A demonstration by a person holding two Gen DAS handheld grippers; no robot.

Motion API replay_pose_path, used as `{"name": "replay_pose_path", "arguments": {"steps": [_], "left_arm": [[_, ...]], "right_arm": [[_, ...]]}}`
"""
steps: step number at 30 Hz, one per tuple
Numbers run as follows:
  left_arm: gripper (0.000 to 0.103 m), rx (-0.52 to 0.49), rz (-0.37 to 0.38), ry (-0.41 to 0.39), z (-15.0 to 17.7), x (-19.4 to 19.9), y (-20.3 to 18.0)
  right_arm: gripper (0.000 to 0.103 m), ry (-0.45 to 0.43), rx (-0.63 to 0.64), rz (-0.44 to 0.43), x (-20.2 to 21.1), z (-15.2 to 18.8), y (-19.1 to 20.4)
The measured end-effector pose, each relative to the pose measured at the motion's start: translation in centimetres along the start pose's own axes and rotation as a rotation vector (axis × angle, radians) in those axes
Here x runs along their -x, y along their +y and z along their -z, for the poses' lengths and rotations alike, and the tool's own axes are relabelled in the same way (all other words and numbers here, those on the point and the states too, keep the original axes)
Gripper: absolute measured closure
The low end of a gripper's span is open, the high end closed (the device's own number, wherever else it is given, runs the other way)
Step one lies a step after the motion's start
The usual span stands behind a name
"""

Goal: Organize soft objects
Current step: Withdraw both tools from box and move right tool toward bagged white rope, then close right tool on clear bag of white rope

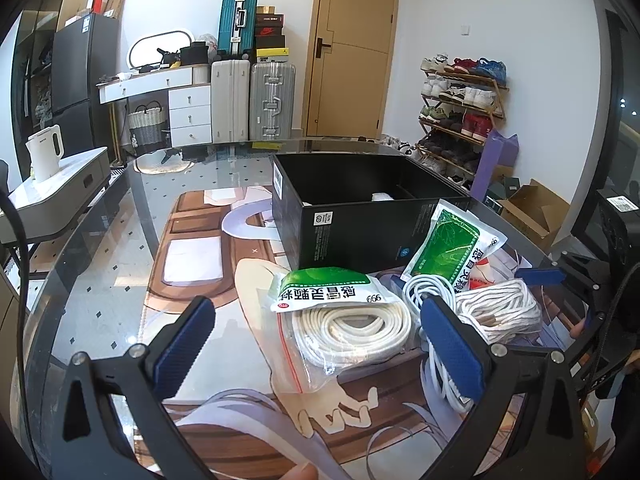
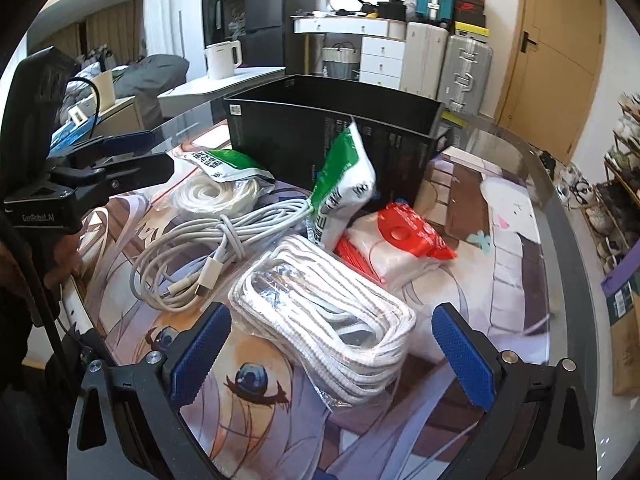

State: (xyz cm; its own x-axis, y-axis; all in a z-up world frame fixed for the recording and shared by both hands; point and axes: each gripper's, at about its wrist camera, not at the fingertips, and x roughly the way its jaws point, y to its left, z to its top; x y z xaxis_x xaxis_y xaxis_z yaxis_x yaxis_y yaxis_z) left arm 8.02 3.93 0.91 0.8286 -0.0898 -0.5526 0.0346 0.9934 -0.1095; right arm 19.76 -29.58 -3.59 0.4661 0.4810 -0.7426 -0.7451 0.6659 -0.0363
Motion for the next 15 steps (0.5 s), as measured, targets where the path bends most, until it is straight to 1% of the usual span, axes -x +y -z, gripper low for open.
{"name": "replay_pose_path", "arguments": {"steps": [7,11,15], "left_arm": [[0.000,0.010,0.010,0.005,0.0,0.1,0.2],[0.000,0.016,0.015,0.012,-0.1,0.1,0.3],[0.000,0.017,0.016,0.012,-0.2,0.0,0.3]], "right_arm": [[0.001,0.020,0.071,-0.055,-0.3,-0.9,-0.1],[0.001,0.037,0.105,-0.107,-0.7,-1.3,-0.2],[0.001,0.047,0.108,-0.162,-0.8,-1.2,-0.1]]}}
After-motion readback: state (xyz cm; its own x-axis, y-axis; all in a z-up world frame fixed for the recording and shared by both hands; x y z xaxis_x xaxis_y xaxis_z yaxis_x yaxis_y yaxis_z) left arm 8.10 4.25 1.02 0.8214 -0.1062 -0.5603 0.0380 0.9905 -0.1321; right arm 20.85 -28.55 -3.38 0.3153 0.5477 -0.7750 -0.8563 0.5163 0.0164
